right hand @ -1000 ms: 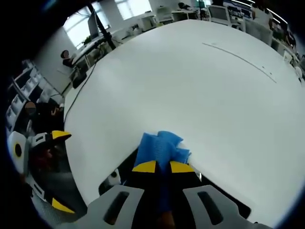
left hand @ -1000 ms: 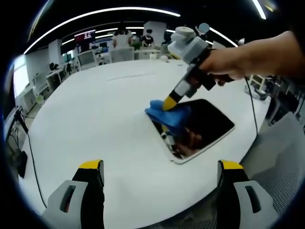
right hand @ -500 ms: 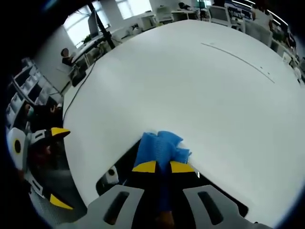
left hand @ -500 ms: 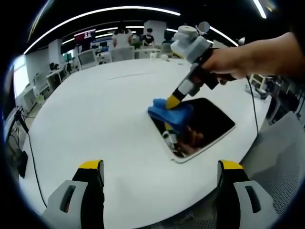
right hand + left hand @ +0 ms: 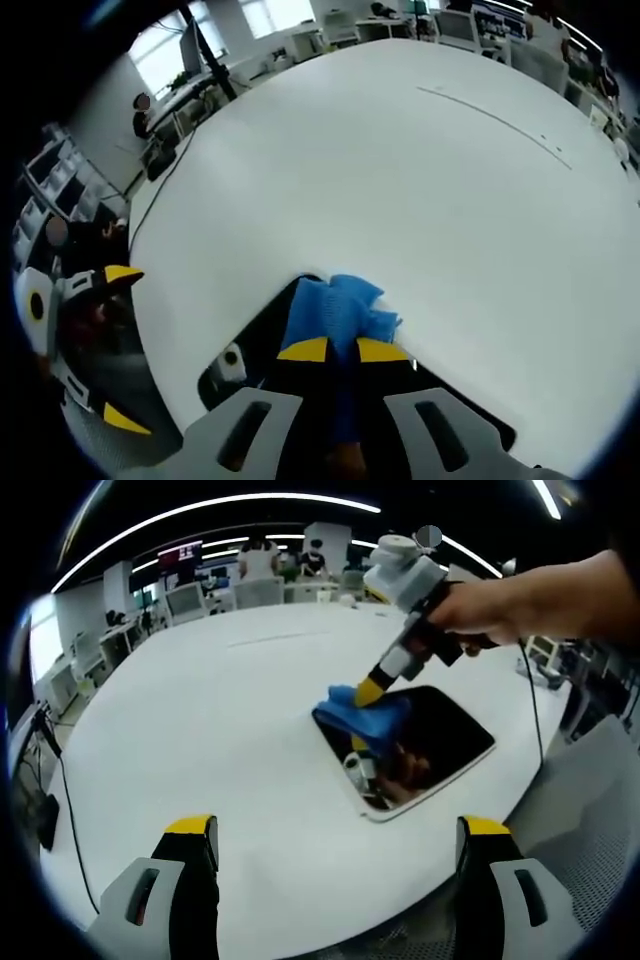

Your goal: Wipe the mirror surface with the cleaning cloth until all visible marks leave the cleaned area.

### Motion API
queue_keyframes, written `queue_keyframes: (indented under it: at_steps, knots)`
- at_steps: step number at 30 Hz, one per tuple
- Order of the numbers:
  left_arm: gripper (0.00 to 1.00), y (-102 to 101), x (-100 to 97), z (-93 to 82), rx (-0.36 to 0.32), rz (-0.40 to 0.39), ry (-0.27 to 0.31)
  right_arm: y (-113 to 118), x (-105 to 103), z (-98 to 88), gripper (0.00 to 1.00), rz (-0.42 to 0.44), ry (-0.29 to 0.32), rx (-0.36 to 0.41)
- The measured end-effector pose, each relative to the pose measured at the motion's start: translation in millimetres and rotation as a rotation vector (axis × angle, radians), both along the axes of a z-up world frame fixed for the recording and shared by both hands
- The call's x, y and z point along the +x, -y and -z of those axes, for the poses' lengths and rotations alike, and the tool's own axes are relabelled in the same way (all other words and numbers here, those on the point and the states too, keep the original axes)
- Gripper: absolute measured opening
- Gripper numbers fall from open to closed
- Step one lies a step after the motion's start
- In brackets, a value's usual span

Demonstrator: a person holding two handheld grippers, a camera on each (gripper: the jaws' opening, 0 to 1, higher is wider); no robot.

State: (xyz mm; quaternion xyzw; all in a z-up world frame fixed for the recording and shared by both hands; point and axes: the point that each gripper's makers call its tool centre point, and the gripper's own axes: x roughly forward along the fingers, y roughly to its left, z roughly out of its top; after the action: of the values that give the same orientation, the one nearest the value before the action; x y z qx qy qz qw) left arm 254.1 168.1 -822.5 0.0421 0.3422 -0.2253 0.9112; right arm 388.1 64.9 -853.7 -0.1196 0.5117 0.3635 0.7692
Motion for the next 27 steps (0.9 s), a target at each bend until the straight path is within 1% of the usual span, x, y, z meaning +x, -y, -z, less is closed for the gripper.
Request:
queue_keyframes:
  at_steps: [3,4,7,13,17,23,27]
  knots:
    - [0.99,0,-0.1,0.1,0.001,0.000,-0.001,0,0,0.1,0.03,0.001,-0.004,-0.003]
    - [0.99,0,-0.4,0.4,0.002,0.001,-0.003,0,4,3.1,0.03,0.002,-0.004,-0.006]
    - [0.99,0,-1.0,0.6,0.002,0.004,-0.007,0,7,5.2,0.03,0.004,-0.006,-0.006]
    - [0.99,0,0.0,-1.1,0.001,0.000,0.001,0,2,4.5,0.03,0.007,-0.001,-0.011]
    - [0.99,-1,0.2,-1.4,0.000,-0.003,0.002,-1,3,8.1,0.03,-0.001,0.006,-0.019]
    - [0.99,0,-0.6,-1.5,0.001,0.003,0.001,-2,-7,6.0,0.04,-0.015,0.004,-0.020]
    - [0.99,0,-0.2,-2.0,0.004,0.005,0.006,-3,-14,4.0,0.04,-0.038,0.019,-0.033]
